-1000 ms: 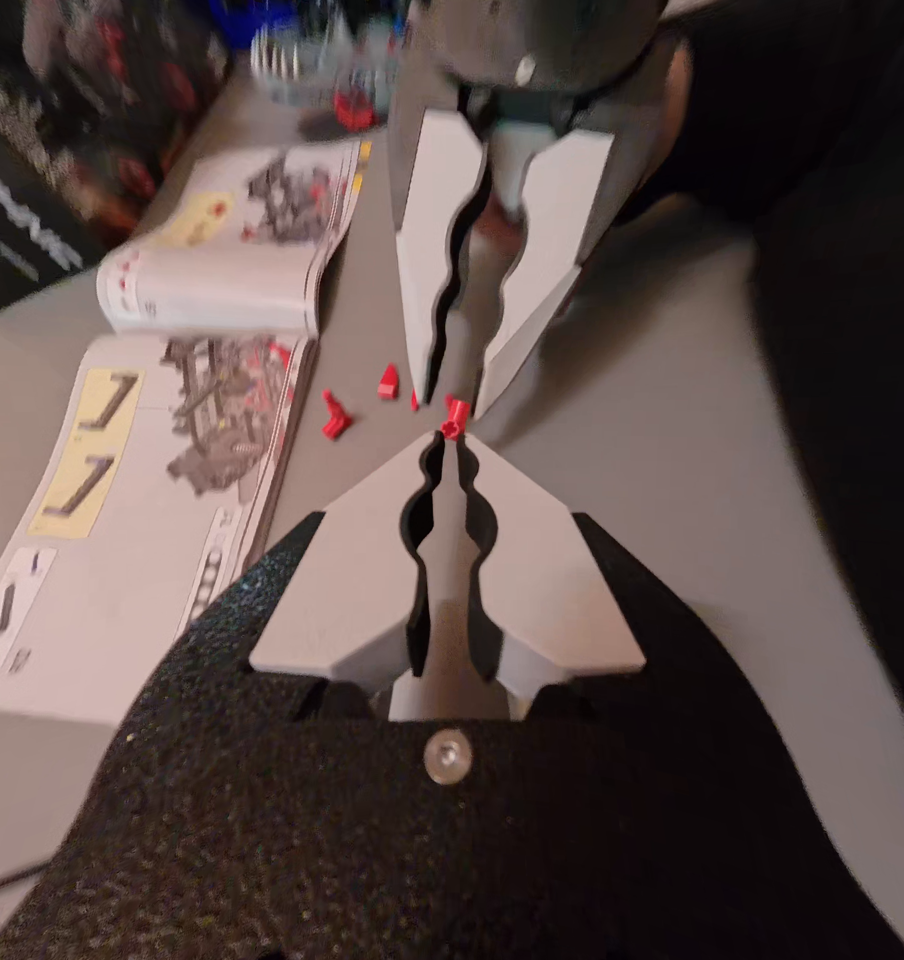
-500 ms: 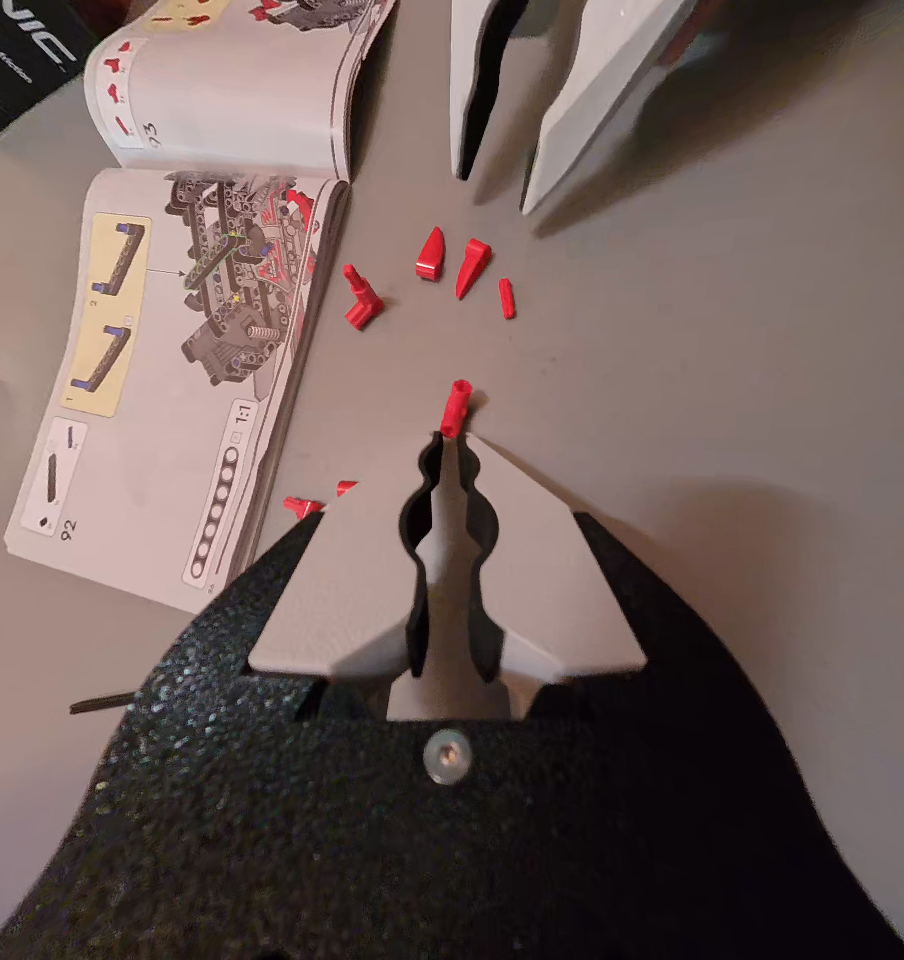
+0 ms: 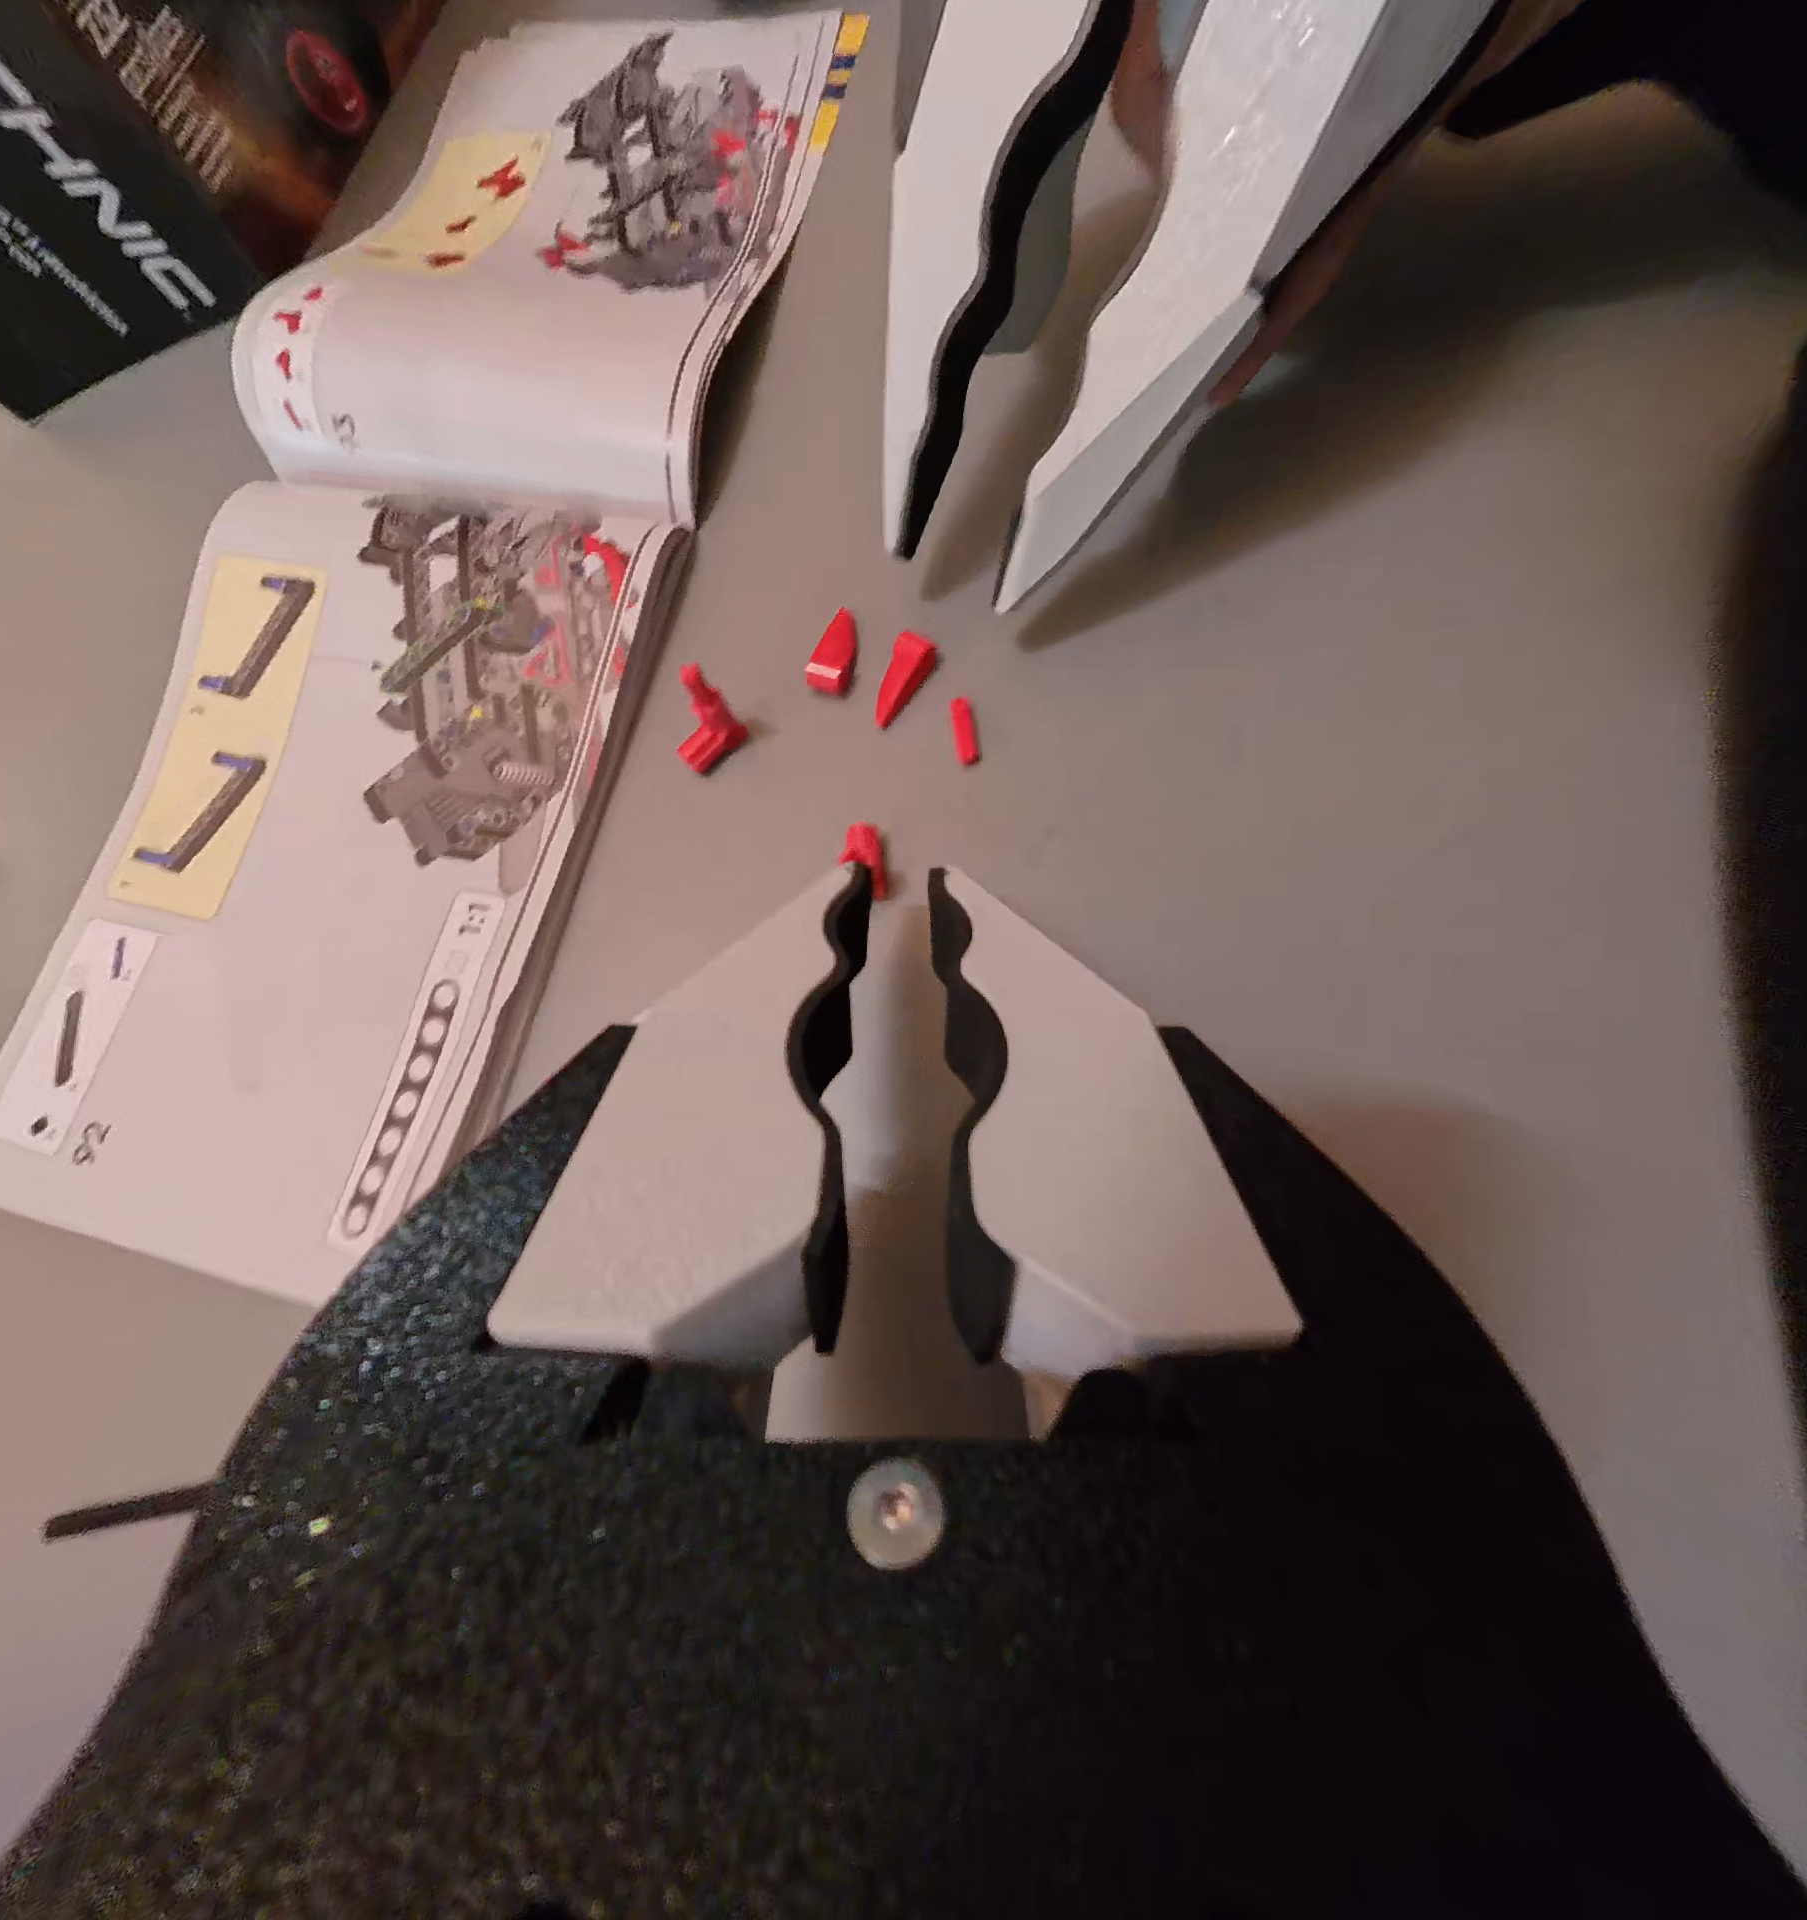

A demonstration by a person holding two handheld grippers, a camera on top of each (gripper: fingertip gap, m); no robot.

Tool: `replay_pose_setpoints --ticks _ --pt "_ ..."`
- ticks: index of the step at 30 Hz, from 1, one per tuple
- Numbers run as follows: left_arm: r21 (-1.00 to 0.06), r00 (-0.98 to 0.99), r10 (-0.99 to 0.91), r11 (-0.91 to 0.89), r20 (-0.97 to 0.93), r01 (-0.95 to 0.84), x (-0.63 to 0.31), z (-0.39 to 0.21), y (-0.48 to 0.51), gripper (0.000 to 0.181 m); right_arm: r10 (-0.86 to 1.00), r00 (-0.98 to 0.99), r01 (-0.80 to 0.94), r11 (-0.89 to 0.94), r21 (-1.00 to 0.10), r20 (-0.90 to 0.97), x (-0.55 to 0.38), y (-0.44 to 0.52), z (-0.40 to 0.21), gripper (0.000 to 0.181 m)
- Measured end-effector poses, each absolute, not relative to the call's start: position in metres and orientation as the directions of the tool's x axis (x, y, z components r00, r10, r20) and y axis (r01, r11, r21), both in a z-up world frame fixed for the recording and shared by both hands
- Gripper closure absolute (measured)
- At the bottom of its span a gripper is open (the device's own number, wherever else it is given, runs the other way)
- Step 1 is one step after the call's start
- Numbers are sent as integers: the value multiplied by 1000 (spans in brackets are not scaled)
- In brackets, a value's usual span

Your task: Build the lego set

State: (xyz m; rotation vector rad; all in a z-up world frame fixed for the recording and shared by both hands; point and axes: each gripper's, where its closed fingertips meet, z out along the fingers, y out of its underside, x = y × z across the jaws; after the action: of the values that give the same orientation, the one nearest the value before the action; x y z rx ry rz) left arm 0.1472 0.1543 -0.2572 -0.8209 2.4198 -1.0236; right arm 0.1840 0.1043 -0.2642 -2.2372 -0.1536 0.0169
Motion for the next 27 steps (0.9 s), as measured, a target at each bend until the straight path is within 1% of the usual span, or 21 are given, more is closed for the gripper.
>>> replay_pose_setpoints --ticks 1,3,5,7,9,11,14,16,19,22,25,27 --pt "-747 -757 -646 552 -103 -370 146 -256 148 173 117 992 103 -614 -782 39 184 103 -264 159" --pt "-732 -745 -661 548 -84 -404 147 -261 136 173 112 993 101 -611 -785 41 186 103 -263 159" --pt "-717 -718 -688 553 -106 -424 152 -266 128 173 110 993 99 -607 -788 40 186 103 -263 160" --pt "-726 -681 -724 526 -110 -443 159 -267 123 172 117 992 103 -604 -790 40 184 103 -262 160" --pt "-723 -648 -757 492 -81 -485 164 -271 121 171 136 990 120 -600 -791 47 180 103 -261 160" --pt "-696 -619 -784 475 -56 -539 167 -278 123 170 154 986 137 -592 -794 56 177 104 -259 160" --pt "-693 -638 -770 463 -6 -552 165 -279 116 179 175 981 168 -562 -810 82 174 106 -253 160" --pt "-685 -656 -754 489 -21 -540 162 -279 117 180 196 970 228 -542 -809 143 173 108 -249 160" --pt "-689 -659 -752 490 -24 -533 158 -273 120 180 243 920 392 -534 -749 308 171 109 -251 160" --pt "-719 -629 -775 400 66 -569 158 -261 123 180 261 882 471 -505 -723 392 165 115 -250 161" --pt "-722 -601 -781 315 172 -616 156 -252 126 180 266 844 536 -466 -704 466 161 124 -246 161" --pt "-732 -590 -777 270 217 -625 156 -246 126 180 274 807 587 -464 -663 523 160 128 -246 160"
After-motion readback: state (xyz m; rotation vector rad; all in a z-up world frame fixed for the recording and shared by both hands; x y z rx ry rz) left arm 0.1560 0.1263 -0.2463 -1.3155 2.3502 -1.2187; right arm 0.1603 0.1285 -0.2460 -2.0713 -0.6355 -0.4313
